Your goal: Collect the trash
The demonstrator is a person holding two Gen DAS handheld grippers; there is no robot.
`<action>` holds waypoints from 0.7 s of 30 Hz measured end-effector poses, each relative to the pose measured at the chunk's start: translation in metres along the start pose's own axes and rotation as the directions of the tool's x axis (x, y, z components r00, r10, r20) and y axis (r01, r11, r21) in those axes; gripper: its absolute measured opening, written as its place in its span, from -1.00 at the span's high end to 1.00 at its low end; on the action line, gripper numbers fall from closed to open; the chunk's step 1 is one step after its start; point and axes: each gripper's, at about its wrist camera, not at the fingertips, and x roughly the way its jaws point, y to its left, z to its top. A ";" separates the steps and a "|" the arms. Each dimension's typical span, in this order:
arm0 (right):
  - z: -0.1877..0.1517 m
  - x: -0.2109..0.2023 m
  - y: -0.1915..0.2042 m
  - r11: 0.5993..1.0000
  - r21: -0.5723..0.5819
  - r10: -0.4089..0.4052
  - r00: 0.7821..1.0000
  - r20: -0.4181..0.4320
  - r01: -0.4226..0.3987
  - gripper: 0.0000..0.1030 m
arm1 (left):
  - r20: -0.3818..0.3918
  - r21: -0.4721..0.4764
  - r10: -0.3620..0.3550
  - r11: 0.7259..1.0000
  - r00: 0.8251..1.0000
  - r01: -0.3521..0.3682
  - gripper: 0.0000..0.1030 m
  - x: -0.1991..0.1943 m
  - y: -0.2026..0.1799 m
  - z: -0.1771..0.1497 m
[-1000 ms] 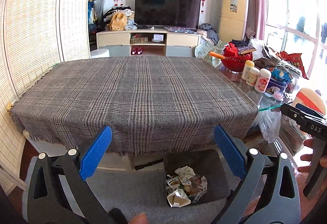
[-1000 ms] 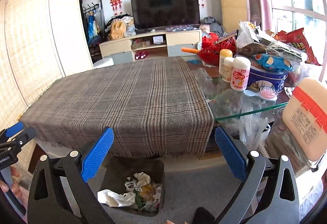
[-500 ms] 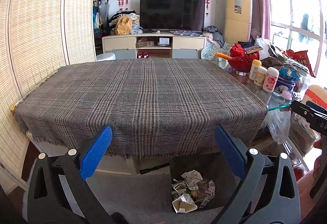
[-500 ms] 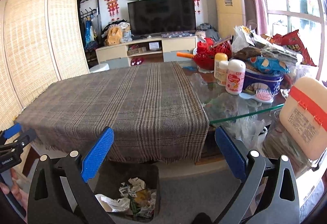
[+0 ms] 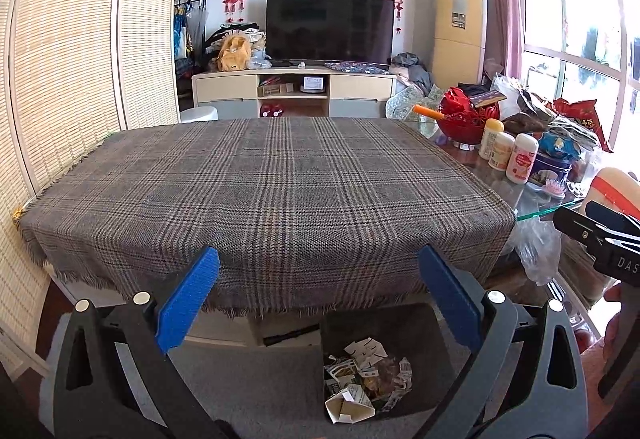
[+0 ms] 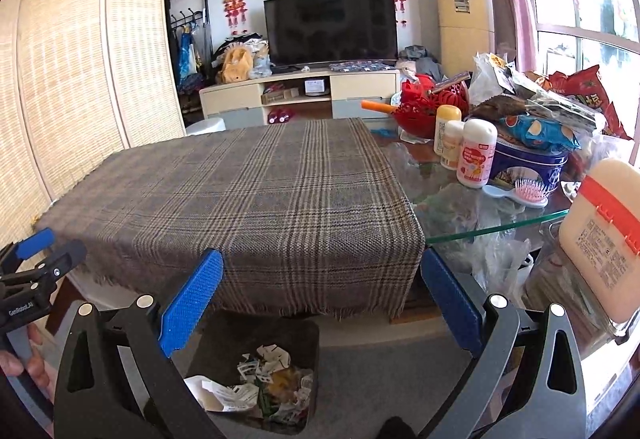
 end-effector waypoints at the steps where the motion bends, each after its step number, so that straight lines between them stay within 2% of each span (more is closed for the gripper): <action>1: 0.000 0.000 0.000 1.000 0.002 0.001 1.000 0.001 -0.001 -0.94 | -0.001 0.000 -0.003 1.000 1.000 0.003 -0.84 0.000 0.000 0.000; 21: 0.001 0.002 -0.003 1.000 0.012 -0.004 1.000 -0.009 0.004 -0.94 | 0.004 -0.001 -0.012 1.000 1.000 0.012 -0.84 0.002 -0.004 0.002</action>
